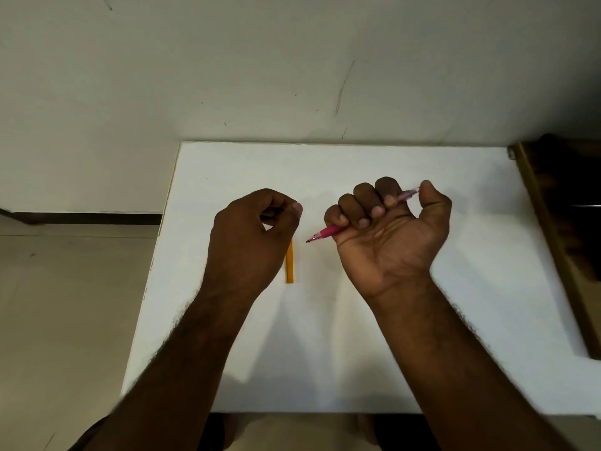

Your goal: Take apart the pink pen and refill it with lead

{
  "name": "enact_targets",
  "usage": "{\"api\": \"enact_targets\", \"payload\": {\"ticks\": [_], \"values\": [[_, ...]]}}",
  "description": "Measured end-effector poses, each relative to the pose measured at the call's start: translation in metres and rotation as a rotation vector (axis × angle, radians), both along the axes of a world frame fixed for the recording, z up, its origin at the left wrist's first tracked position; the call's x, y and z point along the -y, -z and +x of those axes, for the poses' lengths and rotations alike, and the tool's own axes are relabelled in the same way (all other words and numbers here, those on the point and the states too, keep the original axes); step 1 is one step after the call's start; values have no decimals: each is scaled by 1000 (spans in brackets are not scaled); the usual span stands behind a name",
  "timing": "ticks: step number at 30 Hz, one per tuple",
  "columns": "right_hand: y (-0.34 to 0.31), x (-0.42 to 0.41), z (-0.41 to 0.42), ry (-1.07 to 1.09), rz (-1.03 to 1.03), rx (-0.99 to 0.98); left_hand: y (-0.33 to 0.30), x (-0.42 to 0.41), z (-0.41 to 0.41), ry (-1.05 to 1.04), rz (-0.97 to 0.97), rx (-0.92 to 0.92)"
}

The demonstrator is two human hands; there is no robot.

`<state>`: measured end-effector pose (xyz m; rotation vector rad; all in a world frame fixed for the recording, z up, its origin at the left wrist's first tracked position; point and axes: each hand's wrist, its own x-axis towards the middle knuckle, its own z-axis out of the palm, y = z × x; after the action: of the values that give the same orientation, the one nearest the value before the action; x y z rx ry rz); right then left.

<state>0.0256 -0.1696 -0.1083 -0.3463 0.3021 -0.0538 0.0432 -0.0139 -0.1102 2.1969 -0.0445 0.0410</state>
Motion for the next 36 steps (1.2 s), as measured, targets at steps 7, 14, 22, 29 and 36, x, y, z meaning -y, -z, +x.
{"api": "enact_targets", "payload": {"ticks": [7, 14, 22, 29, 36], "values": [[-1, -1, 0, -18, -3, 30, -2, 0, 0, 2, 17, 2], [-6, -2, -2, -24, -6, 29, 0, -1, 1, -2, 21, -11], [-8, 8, -3, 43, 10, 7, 3, -5, 1, -35, 20, -24], [-2, 12, 0, 52, 44, -2, 7, -5, 4, -44, 20, -31], [4, 14, 1, 51, 88, 10, 11, -6, 7, -53, 15, -47]]}}
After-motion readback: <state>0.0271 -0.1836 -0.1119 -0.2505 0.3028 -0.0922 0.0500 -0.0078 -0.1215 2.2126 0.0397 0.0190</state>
